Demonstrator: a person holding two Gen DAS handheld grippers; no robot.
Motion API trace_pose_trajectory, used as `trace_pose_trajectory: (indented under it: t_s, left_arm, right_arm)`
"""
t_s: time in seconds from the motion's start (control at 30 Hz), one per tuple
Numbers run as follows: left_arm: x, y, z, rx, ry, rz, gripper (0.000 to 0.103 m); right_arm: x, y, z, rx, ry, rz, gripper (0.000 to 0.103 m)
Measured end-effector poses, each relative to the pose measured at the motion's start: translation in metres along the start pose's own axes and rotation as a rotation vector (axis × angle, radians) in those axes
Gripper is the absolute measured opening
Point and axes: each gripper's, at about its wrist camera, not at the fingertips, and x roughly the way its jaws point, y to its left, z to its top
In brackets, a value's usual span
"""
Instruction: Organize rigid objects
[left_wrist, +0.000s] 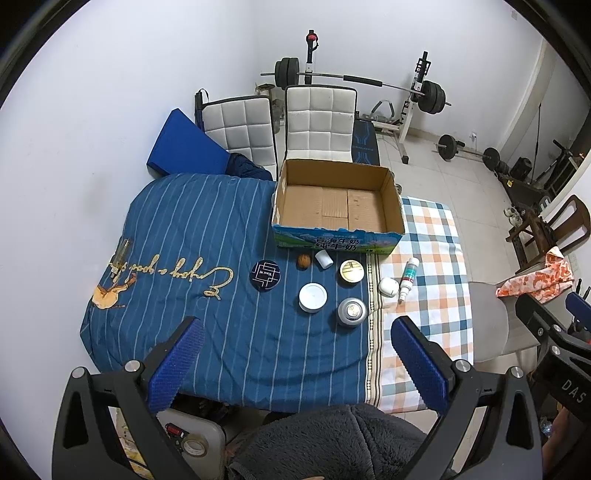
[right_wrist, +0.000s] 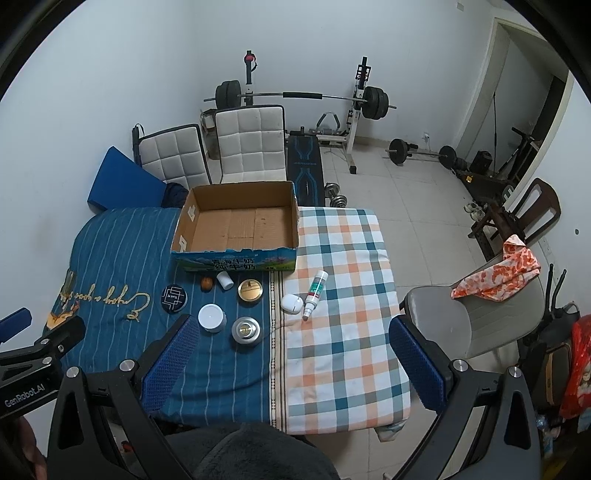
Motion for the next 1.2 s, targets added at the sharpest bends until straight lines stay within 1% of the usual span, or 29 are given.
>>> trace_pose_trajectory:
  t_s: [0.73,1.2]
  left_arm:
    - [-0.003,-0.003,0.003,-0.003,-0.013,-0.003,0.103]
    - [-0.012,-0.006,-0.005,-0.003,-0.023,-0.008,0.103]
  right_arm:
    - [0.000,-0.002,-0.009,-0.003,0.004,0.019,0.103]
    - [-0.005,-0.001,-0.016,0.000,0.003,0.022,0.103]
